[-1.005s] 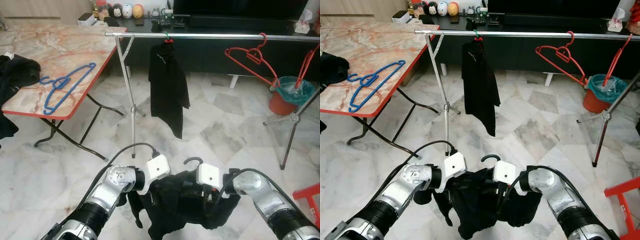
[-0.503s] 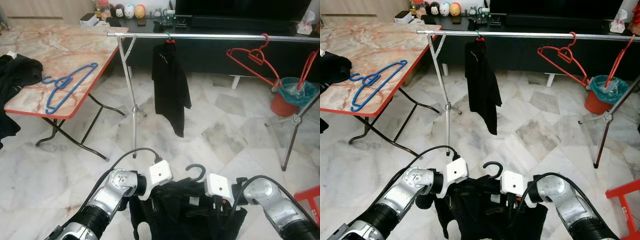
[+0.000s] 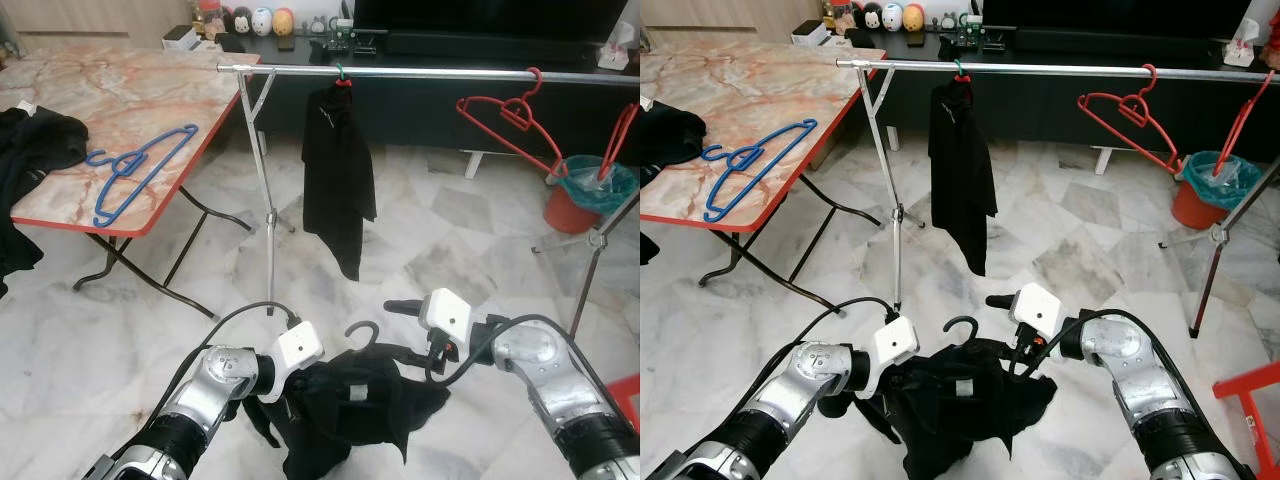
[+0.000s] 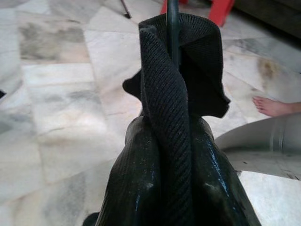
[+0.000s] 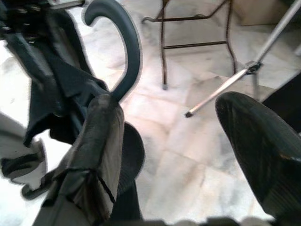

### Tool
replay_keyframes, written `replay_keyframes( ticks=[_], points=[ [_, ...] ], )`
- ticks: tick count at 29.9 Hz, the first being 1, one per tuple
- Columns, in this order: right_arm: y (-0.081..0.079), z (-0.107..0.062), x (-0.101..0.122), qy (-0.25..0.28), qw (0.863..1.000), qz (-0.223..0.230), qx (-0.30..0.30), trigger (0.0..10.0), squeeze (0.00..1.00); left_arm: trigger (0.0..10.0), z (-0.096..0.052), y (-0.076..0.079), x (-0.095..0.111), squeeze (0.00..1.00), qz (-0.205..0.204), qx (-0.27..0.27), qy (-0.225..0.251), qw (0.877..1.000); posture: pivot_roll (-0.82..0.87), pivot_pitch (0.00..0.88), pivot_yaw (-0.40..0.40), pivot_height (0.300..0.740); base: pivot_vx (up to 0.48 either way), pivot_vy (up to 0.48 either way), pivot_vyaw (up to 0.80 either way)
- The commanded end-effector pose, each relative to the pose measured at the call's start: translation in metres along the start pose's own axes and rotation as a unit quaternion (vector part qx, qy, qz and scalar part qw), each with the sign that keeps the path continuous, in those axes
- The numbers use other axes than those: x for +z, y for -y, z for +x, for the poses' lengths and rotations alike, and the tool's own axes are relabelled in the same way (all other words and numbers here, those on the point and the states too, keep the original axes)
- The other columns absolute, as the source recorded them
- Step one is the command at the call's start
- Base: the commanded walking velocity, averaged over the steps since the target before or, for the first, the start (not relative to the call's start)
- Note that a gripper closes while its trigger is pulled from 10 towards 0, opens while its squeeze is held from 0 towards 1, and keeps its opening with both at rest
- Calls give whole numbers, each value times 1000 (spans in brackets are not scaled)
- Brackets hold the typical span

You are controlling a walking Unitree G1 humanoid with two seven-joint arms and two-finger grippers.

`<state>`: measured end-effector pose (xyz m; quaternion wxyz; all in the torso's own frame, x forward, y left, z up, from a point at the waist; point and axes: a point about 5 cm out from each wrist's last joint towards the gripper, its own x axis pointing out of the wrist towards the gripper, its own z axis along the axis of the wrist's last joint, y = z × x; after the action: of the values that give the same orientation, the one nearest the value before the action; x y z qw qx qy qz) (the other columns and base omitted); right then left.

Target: Hang hanger

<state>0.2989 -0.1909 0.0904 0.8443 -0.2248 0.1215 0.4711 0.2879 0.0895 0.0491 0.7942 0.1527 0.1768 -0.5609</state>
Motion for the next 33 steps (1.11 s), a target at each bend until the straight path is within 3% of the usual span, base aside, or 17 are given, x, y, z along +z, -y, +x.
replay_keyframes(
  ticks=[1, 2, 4, 5, 6, 7, 8, 13, 17, 24, 33],
  points=[
    [7, -3, -4, -7, 999, 4, -46, 10000, 0, 0, -2, -5, 4, 0, 14, 13, 2, 1000, -35, 59, 11, 740, 0, 0, 0],
    [8, -3, -8, -14, 996, 10, -88, 10000, 0, 0, -2, -8, 2, 0, 13, 29, -2, 999, -34, 60, 11, 740, 0, 0, 0],
    [7, -4, -13, -18, 993, 17, -114, 10000, 0, 0, -3, -10, 1, 0, 15, 44, -7, 999, -34, 61, 11, 740, 0, 0, 0],
    [3, -5, -17, -18, 992, 28, -123, 10000, 0, 2902, -3, -15, 0, 0, 18, 78, -14, 997, -36, 63, 13, 740, 0, 0, 0],
    [1, -5, -18, -17, 991, 32, -125, 10000, 0, 2902, -3, -18, -1, 0, 17, 92, -17, 995, -36, 63, 13, 740, 0, 0, 0],
    [-1, -6, -22, -20, 990, 35, -133, 10000, 0, 4941, -3, -21, -1, 0, 16, 113, -21, 993, -39, 65, 13, 740, 0, 0, 0],
    [-4, -8, -27, -30, 989, 37, -141, 10000, 0, 10000, -3, -23, -2, 0, 11, 122, -22, 992, -40, 65, 13, 740, 0, 0, 0],
    [-17, -14, -44, -49, 979, 67, -184, 10000, 0, 10000, -4, -32, -1, 0, -7, 177, -20, 984, -51, 69, 14, 740, 0, 0, 0],
    [-34, -10, -56, -64, 972, 81, -210, 10000, 0, 10000, -2, -37, 4, 0, -34, 201, -3, 979, -55, 68, 14, 740, 0, 0, 0],
    [-59, 7, -66, -67, 971, 142, -181, 10000, 0, 10000, 1, -43, 8, 0, -65, 220, -3, 973, -50, 66, 13, 740, 0, 0, 0],
    [-66, 13, -84, -127, 962, 137, -200, 10000, 0, 10000, 0, -54, 23, 0, -135, 236, 39, 962, -46, 59, 13, 740, 0, 0, 0]
  ],
)
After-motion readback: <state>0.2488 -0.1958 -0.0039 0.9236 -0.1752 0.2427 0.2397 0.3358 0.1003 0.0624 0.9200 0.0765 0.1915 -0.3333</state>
